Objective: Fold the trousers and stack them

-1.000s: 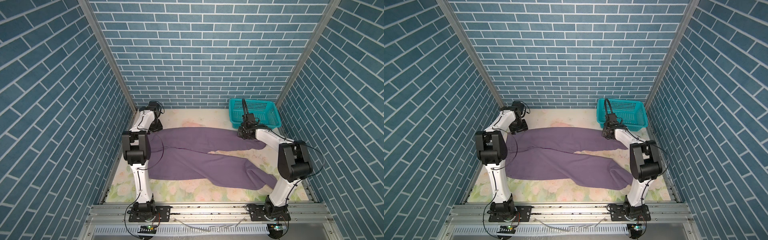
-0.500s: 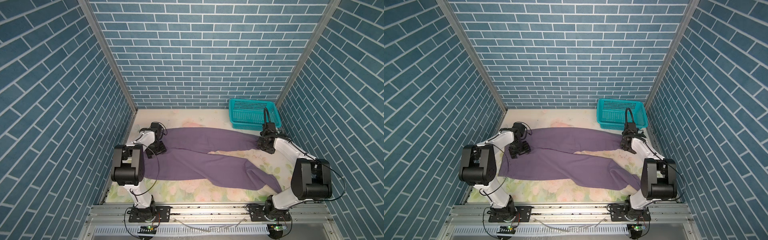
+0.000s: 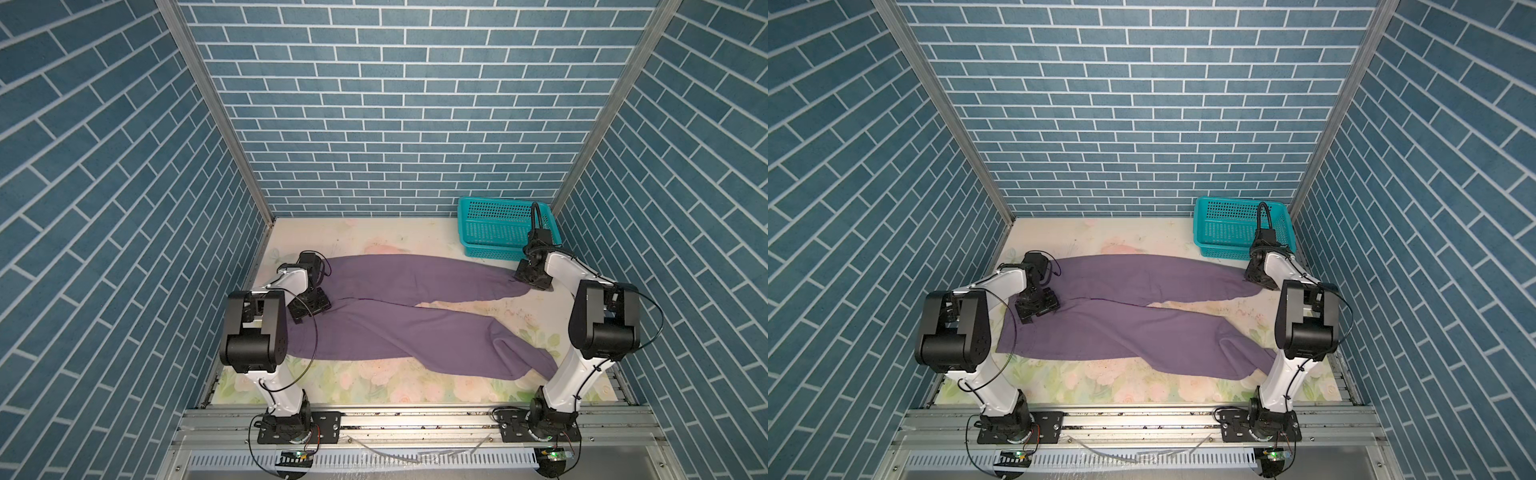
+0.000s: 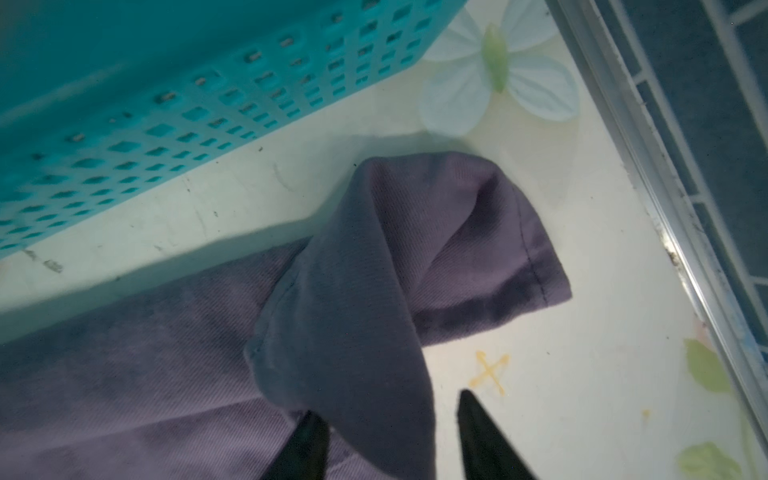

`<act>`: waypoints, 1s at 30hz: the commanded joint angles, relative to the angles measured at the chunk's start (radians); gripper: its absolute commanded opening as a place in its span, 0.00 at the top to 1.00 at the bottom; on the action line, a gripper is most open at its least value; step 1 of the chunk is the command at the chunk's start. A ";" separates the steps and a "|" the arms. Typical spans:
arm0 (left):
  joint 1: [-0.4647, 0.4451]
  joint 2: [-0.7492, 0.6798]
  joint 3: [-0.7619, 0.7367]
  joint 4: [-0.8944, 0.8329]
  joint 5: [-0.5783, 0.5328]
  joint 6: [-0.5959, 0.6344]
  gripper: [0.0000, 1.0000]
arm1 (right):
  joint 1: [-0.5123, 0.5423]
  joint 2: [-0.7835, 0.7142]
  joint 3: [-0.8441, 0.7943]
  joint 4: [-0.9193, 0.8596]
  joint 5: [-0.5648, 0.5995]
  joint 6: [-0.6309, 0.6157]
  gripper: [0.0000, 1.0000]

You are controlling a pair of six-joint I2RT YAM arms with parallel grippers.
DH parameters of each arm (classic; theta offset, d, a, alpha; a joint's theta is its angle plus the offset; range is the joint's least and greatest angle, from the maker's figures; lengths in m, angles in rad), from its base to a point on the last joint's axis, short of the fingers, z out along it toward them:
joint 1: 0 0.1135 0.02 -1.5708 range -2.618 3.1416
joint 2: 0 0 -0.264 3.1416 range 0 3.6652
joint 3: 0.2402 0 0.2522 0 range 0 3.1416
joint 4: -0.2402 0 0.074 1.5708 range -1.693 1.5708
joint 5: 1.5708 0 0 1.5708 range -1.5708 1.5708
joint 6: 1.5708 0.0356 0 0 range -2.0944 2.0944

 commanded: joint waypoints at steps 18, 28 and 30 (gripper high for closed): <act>0.035 0.040 -0.009 0.010 0.006 -0.029 0.28 | -0.118 -0.552 -0.401 0.004 0.043 0.278 0.76; 0.079 0.019 -0.006 -0.016 -0.032 -0.035 0.25 | -0.174 -0.575 -0.534 -0.005 -0.014 0.364 0.39; 0.080 0.012 0.005 -0.027 -0.053 -0.036 0.25 | -0.174 -0.573 -0.494 -0.009 -0.010 0.356 0.38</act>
